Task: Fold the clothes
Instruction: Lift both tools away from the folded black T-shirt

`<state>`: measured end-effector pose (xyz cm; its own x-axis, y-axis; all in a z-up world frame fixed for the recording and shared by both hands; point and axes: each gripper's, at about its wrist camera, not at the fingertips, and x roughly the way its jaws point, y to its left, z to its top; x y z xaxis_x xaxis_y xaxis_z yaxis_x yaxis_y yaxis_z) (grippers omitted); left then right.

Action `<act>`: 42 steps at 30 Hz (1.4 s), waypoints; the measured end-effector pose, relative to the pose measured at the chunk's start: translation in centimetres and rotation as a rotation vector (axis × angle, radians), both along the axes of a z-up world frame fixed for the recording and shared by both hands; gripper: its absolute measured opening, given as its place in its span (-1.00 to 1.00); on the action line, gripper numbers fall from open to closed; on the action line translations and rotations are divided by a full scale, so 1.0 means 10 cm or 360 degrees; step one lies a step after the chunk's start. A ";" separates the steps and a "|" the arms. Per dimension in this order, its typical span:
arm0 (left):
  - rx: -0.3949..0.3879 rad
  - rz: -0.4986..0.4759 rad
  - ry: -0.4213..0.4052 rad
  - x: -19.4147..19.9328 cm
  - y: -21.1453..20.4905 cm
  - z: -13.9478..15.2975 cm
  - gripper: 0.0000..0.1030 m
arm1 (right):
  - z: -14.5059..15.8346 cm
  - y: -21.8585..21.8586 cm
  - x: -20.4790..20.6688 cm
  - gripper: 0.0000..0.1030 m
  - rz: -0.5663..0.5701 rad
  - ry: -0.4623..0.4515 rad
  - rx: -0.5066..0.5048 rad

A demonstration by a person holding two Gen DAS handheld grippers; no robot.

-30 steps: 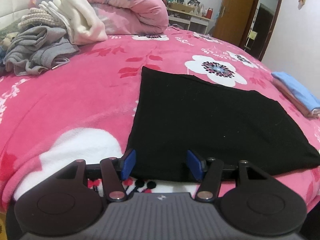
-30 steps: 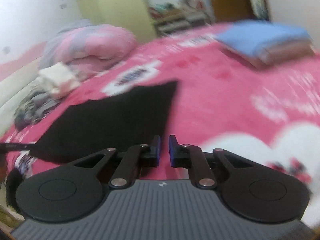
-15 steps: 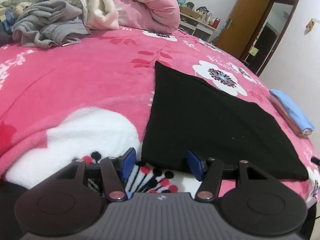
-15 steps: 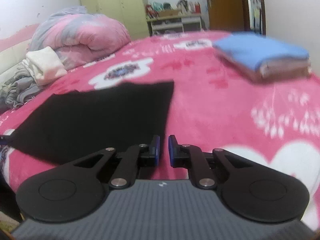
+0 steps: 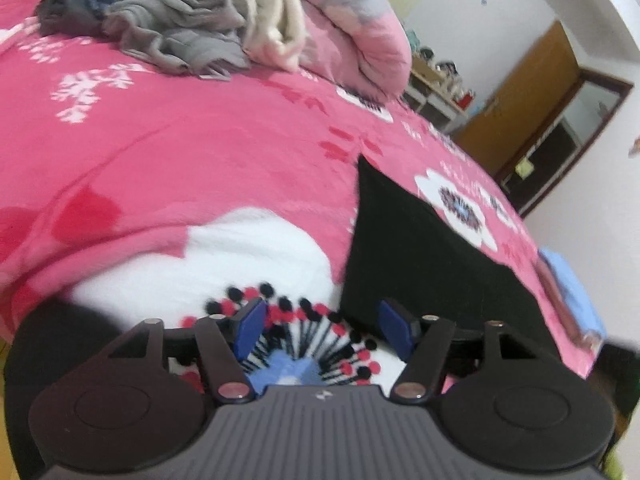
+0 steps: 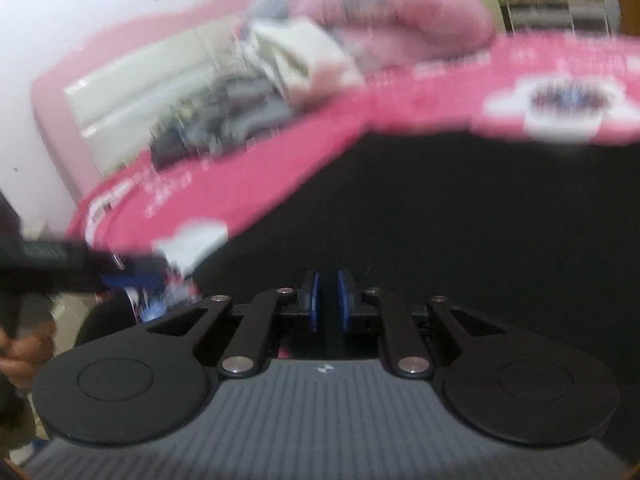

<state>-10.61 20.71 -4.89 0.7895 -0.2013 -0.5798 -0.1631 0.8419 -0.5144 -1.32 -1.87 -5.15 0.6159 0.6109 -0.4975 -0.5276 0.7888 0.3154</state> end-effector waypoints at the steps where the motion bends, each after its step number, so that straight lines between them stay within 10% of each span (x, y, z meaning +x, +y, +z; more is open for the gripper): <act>1: -0.0014 0.0017 -0.0015 -0.03 0.04 0.00 0.31 | 0.01 0.06 -0.10 -0.79 0.0056 -0.0024 -0.0035; 5: -0.0043 0.0068 -0.0062 -0.09 0.18 0.02 0.34 | 0.08 0.32 -0.40 -0.82 0.0244 -0.0135 -0.0181; 10: -0.0054 0.0122 -0.0095 -0.15 0.30 0.05 0.38 | 0.18 0.50 0.05 -0.79 0.0066 -0.0250 -0.0197; 17: -0.0069 0.0199 -0.0141 -0.23 0.48 0.10 0.40 | 0.02 1.10 -0.42 -0.85 0.0539 -0.0288 -0.0206; 24: -0.0044 0.0160 -0.0169 -0.20 0.46 0.16 0.44 | 0.00 0.57 0.14 -0.79 -0.0037 -0.0171 -0.0142; 32: 0.0073 0.0075 -0.0168 0.00 0.20 0.23 0.44 | -0.11 1.16 -0.56 -0.83 0.0517 -0.0337 -0.0100; 39: 0.0108 0.0000 -0.0166 0.20 0.01 0.26 0.44 | 0.02 0.06 -0.22 -0.78 -0.0172 -0.0326 0.0003; 42: 0.0144 -0.0027 -0.0162 0.27 -0.09 0.28 0.44 | -0.24 0.13 -0.36 -0.78 -0.0074 -0.0217 0.0037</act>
